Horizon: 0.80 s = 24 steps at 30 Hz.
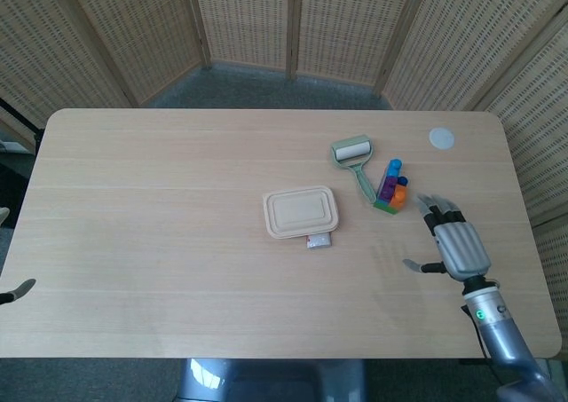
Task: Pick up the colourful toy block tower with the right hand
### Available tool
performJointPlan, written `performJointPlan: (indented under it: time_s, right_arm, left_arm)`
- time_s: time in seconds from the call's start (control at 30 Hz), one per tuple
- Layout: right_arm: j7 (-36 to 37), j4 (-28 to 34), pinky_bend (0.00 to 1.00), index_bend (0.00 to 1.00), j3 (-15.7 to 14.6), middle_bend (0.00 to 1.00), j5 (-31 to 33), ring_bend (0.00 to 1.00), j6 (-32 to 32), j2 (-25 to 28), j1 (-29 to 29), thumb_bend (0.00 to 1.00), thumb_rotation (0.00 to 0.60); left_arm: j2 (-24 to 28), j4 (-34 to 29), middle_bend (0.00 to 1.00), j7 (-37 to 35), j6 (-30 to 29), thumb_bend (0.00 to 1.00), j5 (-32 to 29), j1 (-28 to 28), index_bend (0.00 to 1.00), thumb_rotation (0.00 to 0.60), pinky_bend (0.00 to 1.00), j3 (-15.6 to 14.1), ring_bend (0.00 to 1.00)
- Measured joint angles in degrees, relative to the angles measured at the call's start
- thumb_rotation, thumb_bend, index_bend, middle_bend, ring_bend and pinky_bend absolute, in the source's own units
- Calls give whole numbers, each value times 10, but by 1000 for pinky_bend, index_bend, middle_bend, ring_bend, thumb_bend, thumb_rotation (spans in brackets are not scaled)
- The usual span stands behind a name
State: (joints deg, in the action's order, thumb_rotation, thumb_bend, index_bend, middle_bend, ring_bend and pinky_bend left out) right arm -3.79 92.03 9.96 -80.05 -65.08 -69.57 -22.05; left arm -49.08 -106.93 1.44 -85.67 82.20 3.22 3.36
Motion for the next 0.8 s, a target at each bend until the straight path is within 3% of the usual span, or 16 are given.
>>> performJointPlan:
  time_s: [0.27,0.8]
  right_arm:
    - [-13,-95,0,0,38,0,80,0,122,-73,-103,0,482]
    - [-71,-318,0,0,71,0,228,0,244,-196,-222,0,483]
  left_arm:
    - [-5,6,0,2,7,0,-10,3,0,600,0,1,0]
    - [-11,21,0,3,22,0,-36,7,0,600,0,6,0]
